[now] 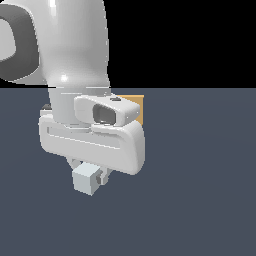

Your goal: Insert the peg into the horizontal hole in a box.

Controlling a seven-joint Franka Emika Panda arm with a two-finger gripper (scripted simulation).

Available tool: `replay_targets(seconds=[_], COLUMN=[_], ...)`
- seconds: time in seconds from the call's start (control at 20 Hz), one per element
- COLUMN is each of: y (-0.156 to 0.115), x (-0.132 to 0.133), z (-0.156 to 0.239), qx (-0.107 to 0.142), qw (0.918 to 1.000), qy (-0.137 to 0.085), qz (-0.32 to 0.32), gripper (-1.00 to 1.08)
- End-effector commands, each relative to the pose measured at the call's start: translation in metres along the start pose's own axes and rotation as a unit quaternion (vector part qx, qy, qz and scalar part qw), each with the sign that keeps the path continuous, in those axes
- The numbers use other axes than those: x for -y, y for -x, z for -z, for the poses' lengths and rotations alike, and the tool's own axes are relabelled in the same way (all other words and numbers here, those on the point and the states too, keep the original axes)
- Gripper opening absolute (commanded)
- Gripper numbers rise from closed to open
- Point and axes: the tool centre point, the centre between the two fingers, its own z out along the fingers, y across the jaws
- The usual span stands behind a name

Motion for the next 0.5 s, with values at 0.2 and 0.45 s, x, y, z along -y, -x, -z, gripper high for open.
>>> replay_targets(seconds=[0.2, 0.45], y=[-0.109, -0.177], x=[0.008, 0.019], z=[0.018, 0.028], qx=[0.000, 0.000], qw=[0.9982, 0.9952], qy=[0.001, 0.001], qz=[0.060, 0.098], gripper=[-1.00, -1.00])
